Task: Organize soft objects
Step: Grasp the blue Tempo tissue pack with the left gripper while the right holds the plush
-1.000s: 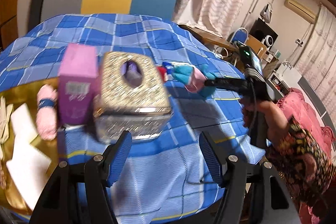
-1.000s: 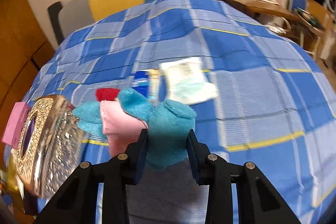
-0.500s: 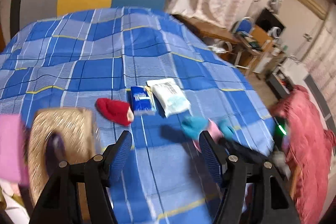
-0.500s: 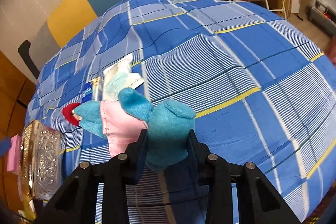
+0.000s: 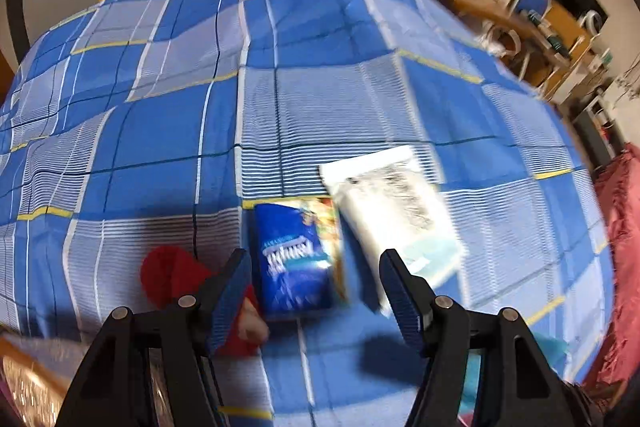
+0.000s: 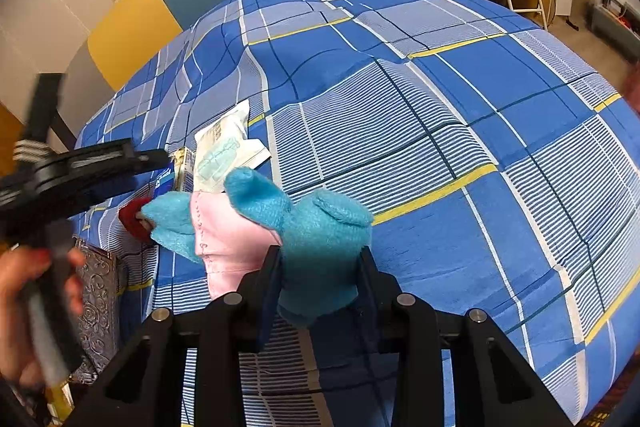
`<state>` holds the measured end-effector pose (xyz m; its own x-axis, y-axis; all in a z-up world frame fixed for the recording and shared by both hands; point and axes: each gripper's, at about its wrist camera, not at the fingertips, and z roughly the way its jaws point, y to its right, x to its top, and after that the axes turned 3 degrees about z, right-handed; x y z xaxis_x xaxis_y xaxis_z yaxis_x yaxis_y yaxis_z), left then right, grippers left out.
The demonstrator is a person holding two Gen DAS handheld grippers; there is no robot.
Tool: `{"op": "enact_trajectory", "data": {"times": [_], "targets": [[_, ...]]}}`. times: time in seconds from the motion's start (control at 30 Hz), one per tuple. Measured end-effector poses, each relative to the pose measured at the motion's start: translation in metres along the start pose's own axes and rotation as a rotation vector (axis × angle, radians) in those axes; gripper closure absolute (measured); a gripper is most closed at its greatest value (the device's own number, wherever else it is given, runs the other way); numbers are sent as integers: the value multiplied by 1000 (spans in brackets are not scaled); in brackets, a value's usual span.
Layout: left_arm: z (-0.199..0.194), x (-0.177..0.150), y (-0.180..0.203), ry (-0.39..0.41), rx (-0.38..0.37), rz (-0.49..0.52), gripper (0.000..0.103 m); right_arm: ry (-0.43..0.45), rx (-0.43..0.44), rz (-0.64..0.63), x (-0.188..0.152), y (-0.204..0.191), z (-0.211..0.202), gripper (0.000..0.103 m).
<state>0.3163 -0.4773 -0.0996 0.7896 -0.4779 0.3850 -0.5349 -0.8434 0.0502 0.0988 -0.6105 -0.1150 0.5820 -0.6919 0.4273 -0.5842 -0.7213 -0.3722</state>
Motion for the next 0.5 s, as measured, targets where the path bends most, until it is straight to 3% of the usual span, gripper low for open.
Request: {"op": "enact_trajectory", "data": {"times": [0.2, 0.23, 0.27, 0.3, 0.5], "targets": [[31, 2, 0, -58, 35, 18, 37, -3, 1, -4, 0, -2, 1, 66], [34, 1, 1, -66, 38, 29, 39, -4, 1, -3, 1, -2, 1, 66], [36, 1, 3, -71, 34, 38, 48, -4, 2, -1, 1, -2, 1, 66], [38, 0, 4, -75, 34, 42, 48, -4, 2, 0, 1, -1, 1, 66], [28, -6, 5, -52, 28, 32, 49, -2, -3, -11, 1, -2, 2, 66]]}}
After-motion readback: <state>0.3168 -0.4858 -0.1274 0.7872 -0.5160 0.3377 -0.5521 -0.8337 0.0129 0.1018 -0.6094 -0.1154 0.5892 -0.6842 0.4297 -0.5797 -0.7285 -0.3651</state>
